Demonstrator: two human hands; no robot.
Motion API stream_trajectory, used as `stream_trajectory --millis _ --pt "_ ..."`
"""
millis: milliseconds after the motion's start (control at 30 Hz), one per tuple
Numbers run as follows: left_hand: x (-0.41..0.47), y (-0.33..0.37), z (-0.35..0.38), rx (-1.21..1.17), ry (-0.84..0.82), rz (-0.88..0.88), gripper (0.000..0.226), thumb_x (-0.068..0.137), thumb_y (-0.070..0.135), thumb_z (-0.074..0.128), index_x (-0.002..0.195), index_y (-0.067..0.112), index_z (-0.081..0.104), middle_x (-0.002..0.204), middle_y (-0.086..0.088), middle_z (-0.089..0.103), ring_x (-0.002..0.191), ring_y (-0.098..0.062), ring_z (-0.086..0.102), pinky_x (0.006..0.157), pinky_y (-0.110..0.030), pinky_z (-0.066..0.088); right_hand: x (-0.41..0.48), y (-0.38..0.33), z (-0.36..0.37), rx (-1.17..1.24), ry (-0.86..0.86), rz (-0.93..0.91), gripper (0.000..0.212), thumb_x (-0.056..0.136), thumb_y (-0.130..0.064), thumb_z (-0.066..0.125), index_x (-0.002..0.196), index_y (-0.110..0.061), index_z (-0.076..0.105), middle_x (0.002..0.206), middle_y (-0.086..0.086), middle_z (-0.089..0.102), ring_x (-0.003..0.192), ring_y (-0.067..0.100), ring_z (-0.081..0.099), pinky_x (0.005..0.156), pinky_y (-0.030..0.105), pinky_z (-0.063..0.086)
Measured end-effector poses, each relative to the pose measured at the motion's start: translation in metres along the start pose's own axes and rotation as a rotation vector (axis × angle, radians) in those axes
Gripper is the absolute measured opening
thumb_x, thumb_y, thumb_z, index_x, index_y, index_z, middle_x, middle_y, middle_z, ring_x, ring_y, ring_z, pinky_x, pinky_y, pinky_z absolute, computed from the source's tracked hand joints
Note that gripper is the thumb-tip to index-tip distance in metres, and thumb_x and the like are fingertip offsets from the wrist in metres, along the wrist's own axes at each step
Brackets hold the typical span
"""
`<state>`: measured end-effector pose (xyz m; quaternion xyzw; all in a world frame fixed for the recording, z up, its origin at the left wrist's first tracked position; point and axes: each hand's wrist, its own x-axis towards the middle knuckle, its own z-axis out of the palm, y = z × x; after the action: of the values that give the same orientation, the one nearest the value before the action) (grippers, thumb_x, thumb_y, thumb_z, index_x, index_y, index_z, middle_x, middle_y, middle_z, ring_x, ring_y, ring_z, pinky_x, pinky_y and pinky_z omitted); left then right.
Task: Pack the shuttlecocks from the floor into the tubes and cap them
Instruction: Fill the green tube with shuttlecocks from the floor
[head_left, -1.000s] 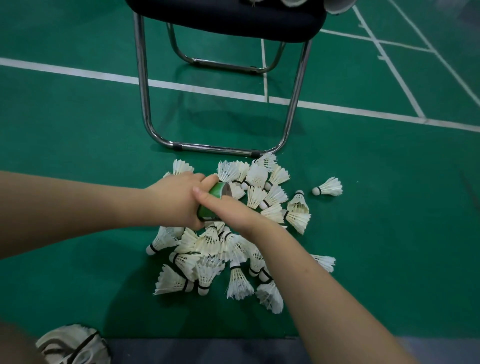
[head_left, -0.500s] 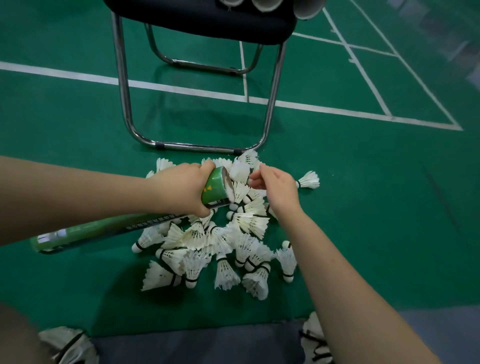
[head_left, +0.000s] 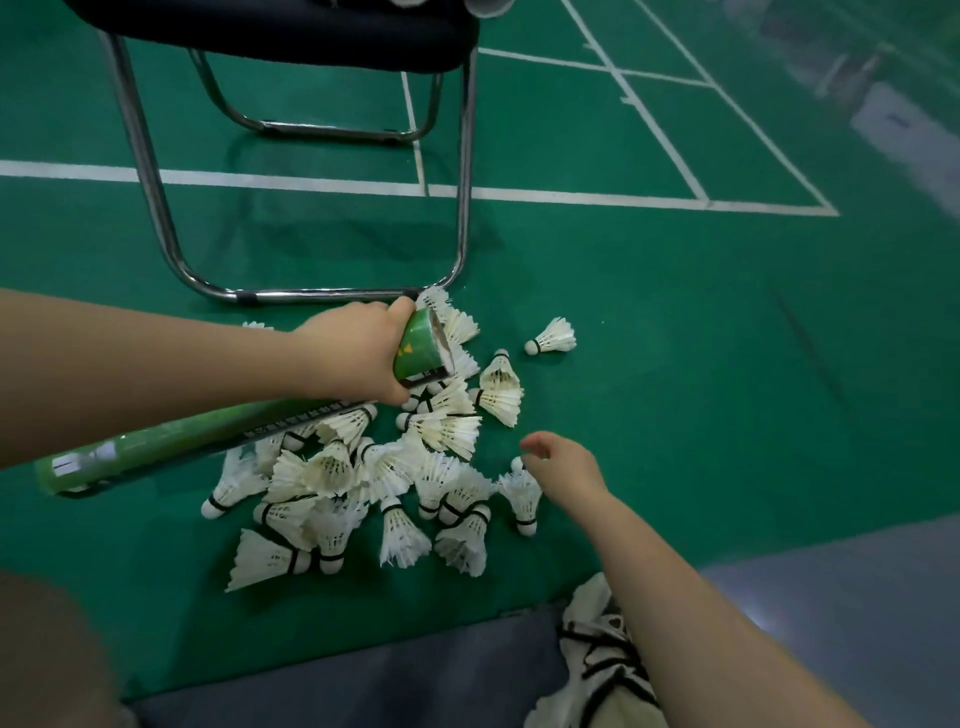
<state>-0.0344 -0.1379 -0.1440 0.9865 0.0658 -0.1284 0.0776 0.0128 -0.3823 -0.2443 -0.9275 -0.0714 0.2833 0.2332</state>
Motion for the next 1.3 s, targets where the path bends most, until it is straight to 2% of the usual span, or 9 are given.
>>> stream_trajectory --millis 167,400,533,700,800,1000,1100,1233,1300 --pt "0.012 0.023 0.012 -0.016 -0.065 0.022 0.070 0.066 0.043 0.076 0.116 0.018 0.035 0.085 -0.003 0.058 0.072 -0.016 0.058 0.061 -0.038 0.058 0.008 0.028 0.023 -0.452 -0.044 -0.035 0.053 0.083 -0.005 0.044 0.129 -0.030 0.050 0.134 0.003 0.050 0.126 0.027 0.037 0.097 0.040 0.036" --pt "0.012 0.028 0.025 -0.004 -0.094 0.033 0.074 0.063 0.047 0.075 0.119 0.019 0.034 0.088 -0.002 0.059 0.075 -0.017 0.059 0.063 -0.039 0.058 0.025 0.038 0.037 -0.581 0.068 -0.073 0.022 0.088 -0.013 0.046 0.098 -0.018 0.065 0.105 0.004 0.064 0.109 0.025 0.046 0.082 0.035 0.032" --pt "0.007 0.023 0.026 0.005 -0.110 0.033 0.076 0.063 0.048 0.076 0.120 0.020 0.034 0.089 0.000 0.057 0.077 -0.016 0.059 0.065 -0.036 0.058 0.029 0.017 0.015 -0.277 0.164 -0.073 0.019 0.092 -0.023 0.039 0.084 -0.018 0.055 0.086 0.003 0.065 0.081 0.023 0.053 0.077 0.033 0.035" --pt "0.005 0.026 0.021 -0.020 -0.112 0.028 0.074 0.063 0.046 0.076 0.118 0.019 0.034 0.085 -0.003 0.058 0.073 -0.018 0.060 0.061 -0.040 0.058 0.009 -0.029 -0.017 0.699 0.487 -0.184 0.028 0.090 -0.015 0.050 0.062 -0.015 0.042 0.061 -0.001 0.042 0.057 0.013 0.034 0.055 0.028 0.031" --pt "0.003 0.030 0.018 -0.018 -0.090 0.043 0.073 0.063 0.045 0.075 0.118 0.019 0.034 0.083 -0.001 0.056 0.072 -0.018 0.059 0.063 -0.041 0.057 -0.006 -0.068 -0.044 0.945 0.347 -0.295 0.032 0.092 -0.012 0.048 0.061 -0.016 0.048 0.065 -0.004 0.050 0.060 0.009 0.044 0.058 0.018 0.040" --pt "-0.004 0.027 0.014 -0.045 -0.099 0.004 0.069 0.064 0.045 0.077 0.112 0.020 0.036 0.082 -0.001 0.057 0.072 -0.016 0.058 0.064 -0.038 0.057 -0.015 -0.093 -0.071 0.692 0.235 -0.414 0.033 0.090 -0.025 0.055 0.067 -0.002 0.056 0.066 0.008 0.050 0.064 0.015 0.040 0.064 0.031 0.036" --pt "-0.003 0.025 0.010 -0.089 -0.085 -0.015 0.069 0.064 0.045 0.077 0.113 0.018 0.037 0.082 -0.002 0.060 0.072 -0.016 0.059 0.064 -0.039 0.057 -0.014 -0.091 -0.069 0.533 0.212 -0.411 0.034 0.089 -0.031 0.056 0.076 -0.001 0.064 0.078 0.020 0.063 0.068 0.023 0.052 0.076 0.040 0.049" --pt "-0.001 0.031 0.002 -0.100 -0.046 0.001 0.073 0.065 0.045 0.076 0.117 0.016 0.035 0.081 -0.001 0.059 0.069 -0.014 0.057 0.064 -0.036 0.057 -0.022 -0.095 -0.058 0.518 -0.069 -0.430 0.038 0.097 -0.033 0.044 0.071 -0.015 0.065 0.067 -0.004 0.066 0.067 0.008 0.060 0.078 0.032 0.049" --pt "-0.001 0.034 -0.001 -0.101 -0.035 0.007 0.070 0.064 0.044 0.077 0.114 0.017 0.036 0.079 0.000 0.058 0.068 -0.014 0.057 0.064 -0.036 0.056 -0.022 -0.099 -0.057 0.548 -0.230 -0.369 0.045 0.096 -0.046 0.036 0.086 -0.015 0.067 0.080 -0.009 0.068 0.077 0.003 0.061 0.084 0.027 0.048"
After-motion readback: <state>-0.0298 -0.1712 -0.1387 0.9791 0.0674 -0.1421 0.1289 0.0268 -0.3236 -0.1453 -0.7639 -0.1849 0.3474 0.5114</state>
